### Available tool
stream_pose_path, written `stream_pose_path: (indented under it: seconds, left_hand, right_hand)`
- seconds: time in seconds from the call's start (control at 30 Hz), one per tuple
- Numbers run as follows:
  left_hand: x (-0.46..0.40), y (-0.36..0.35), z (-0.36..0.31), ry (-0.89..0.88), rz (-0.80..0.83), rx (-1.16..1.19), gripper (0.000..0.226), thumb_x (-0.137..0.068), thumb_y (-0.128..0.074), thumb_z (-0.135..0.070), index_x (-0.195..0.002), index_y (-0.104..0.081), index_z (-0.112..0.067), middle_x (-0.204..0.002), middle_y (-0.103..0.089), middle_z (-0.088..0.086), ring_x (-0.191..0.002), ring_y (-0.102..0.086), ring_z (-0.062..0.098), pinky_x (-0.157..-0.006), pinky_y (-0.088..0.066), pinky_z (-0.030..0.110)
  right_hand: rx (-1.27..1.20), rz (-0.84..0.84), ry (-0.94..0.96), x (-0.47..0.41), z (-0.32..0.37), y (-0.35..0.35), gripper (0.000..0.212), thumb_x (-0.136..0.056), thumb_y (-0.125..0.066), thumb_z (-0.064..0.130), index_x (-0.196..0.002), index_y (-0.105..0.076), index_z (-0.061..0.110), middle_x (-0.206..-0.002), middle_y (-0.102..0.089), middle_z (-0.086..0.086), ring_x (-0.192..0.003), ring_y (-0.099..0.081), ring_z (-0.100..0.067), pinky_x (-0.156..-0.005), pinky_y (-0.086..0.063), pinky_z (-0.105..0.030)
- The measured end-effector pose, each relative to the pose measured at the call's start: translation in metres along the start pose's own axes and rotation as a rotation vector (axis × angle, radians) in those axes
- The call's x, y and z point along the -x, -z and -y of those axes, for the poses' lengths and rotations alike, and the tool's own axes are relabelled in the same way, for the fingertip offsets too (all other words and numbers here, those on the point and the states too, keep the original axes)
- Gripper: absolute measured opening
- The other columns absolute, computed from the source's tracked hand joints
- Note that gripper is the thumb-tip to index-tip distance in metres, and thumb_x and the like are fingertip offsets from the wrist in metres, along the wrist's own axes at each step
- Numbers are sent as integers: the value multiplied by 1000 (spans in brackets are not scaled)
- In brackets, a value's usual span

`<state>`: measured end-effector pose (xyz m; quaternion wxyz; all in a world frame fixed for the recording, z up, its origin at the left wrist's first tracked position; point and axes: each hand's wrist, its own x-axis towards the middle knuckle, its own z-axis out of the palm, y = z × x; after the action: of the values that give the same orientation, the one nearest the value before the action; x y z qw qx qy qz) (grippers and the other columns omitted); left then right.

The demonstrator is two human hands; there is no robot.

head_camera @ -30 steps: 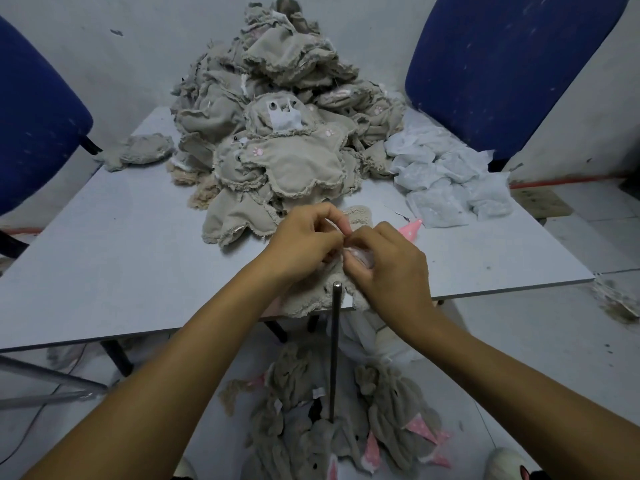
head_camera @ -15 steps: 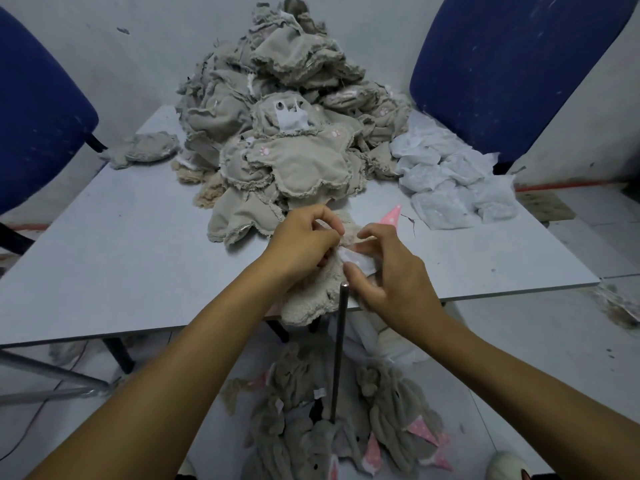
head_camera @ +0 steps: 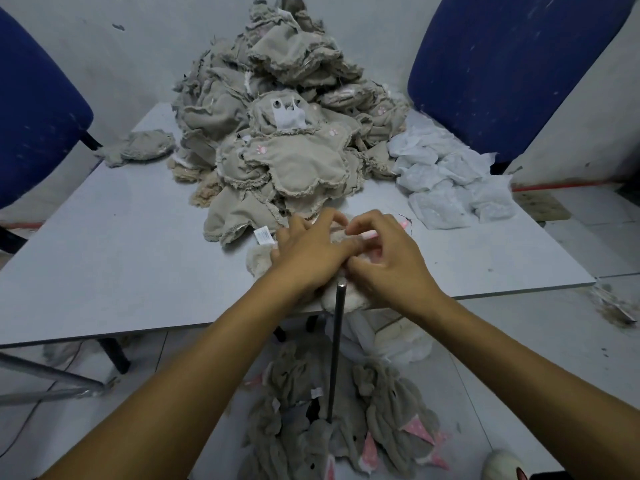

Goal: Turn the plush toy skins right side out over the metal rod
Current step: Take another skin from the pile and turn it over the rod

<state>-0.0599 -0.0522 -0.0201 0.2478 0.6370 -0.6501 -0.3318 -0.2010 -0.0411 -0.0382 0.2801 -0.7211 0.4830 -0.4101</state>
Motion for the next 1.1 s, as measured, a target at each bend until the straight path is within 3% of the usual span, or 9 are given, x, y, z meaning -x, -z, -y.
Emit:
stream_pose_path:
  seconds: [0.07, 0.17, 0.27, 0.33, 0.47, 0.6, 0.77, 0.9, 1.1]
  left_hand:
    - [1, 1, -3, -21, 31, 7, 31, -79, -62, -44, -105, -47, -54, -106, -35, -3, -120, -31, 25, -106, -33, 51]
    - [-2, 9, 2, -68, 48, 76, 52, -80, -59, -8, -108, -48, -51, -110, -43, 5, -110, -46, 30, -93, -45, 43]
    - [2, 15, 10, -157, 59, 240, 60, -77, -57, 6, -116, -56, -40, -95, -53, 3, -77, -53, 18, -65, -47, 33]
    - [4, 15, 14, -185, 30, 276, 61, -75, -57, 6, -113, -58, -41, -94, -58, 1, -70, -55, 10, -57, -47, 25]
    - [2, 13, 18, -187, -253, 186, 51, -72, -60, 2, -106, -62, -35, -87, -65, -8, -75, -61, 3, -59, -48, 16]
    - [3, 6, 19, -206, -467, 99, 38, -71, -57, 4, -95, -64, -24, -90, -62, -6, -82, -57, 10, -67, -45, 25]
    - [0, 7, 24, -187, -88, 209, 40, -78, -43, -25, -107, -70, -31, -108, -66, 0, -105, -57, 21, -94, -45, 44]
    - [3, 10, 30, -116, 197, 468, 43, -79, -51, -28, -115, -68, -43, -59, -48, -8, -56, -43, 15, -57, -36, 31]
    - [10, 16, 27, -226, -102, 177, 41, -66, -59, -16, -99, -66, -39, -87, -70, -9, -80, -64, 11, -67, -55, 36]
  right_hand:
    - [-37, -1, 11, 0, 4, -3, 39, -72, -58, 1, -94, -63, 33, -107, -58, 6, -96, -59, 1, -80, -43, -9]
    - [-132, -113, -50, -8, 6, 2, 40, -77, -48, -4, -96, -66, 26, -108, -61, 1, -96, -63, -9, -83, -56, -33]
    - [298, 29, -78, -14, -3, 11, 37, -92, -56, 18, -128, -52, 27, -119, -56, -7, -111, -54, -26, -93, -48, -43]
    - [501, 151, -67, -8, -5, 7, 54, -94, -57, 39, -143, -36, 32, -111, -58, -7, -105, -56, -28, -86, -49, -43]
    - [146, 173, -5, 3, -1, -6, 47, -94, -54, 22, -131, -40, 48, -63, -59, 15, -60, -59, -5, -55, -46, -19]
    - [-92, 141, -1, 3, 9, -10, 43, -91, -53, 10, -112, -51, 47, -80, -65, 18, -64, -59, -4, -59, -48, -22]
    - [-293, 60, -172, 4, 11, -13, 31, -95, -52, 10, -114, -52, 35, -102, -63, 14, -89, -64, -15, -80, -57, -42]
    - [-282, 48, -136, 2, 14, -9, 26, -94, -55, 7, -114, -55, 24, -102, -62, 13, -83, -58, 0, -77, -45, -18]
    - [-362, 65, -40, 10, 22, -15, 27, -89, -54, -3, -102, -59, 20, -96, -67, 13, -86, -63, -14, -75, -50, -26]
